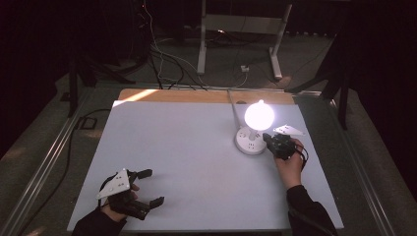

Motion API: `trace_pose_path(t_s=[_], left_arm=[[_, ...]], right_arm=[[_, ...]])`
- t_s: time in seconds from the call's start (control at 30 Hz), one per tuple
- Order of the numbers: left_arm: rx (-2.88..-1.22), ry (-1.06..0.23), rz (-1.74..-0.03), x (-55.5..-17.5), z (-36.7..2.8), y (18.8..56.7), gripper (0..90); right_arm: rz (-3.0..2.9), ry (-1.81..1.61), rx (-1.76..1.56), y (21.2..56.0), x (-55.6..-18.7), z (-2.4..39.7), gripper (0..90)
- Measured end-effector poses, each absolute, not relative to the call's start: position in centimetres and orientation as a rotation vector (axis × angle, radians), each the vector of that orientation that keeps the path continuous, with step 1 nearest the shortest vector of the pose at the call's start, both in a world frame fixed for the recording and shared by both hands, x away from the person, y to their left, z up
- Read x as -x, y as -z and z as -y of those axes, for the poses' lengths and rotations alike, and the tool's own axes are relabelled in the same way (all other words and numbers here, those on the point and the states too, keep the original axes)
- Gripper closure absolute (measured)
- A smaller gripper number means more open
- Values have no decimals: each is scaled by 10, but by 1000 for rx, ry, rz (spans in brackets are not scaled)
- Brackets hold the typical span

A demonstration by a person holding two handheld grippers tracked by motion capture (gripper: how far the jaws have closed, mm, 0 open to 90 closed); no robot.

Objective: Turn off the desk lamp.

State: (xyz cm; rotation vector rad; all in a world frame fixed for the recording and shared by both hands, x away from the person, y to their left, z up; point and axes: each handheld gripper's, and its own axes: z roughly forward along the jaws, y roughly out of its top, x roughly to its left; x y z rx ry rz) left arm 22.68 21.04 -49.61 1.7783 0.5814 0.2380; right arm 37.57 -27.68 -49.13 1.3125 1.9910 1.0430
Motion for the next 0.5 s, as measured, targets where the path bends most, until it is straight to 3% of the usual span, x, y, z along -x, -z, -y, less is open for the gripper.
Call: trace_pose_path(t_s=[0.5], left_arm=[[-1778, -238, -580, -227, -211, 496, 6]], right_arm=[[-2031, -989, -1320, 506, -380, 274, 900]])
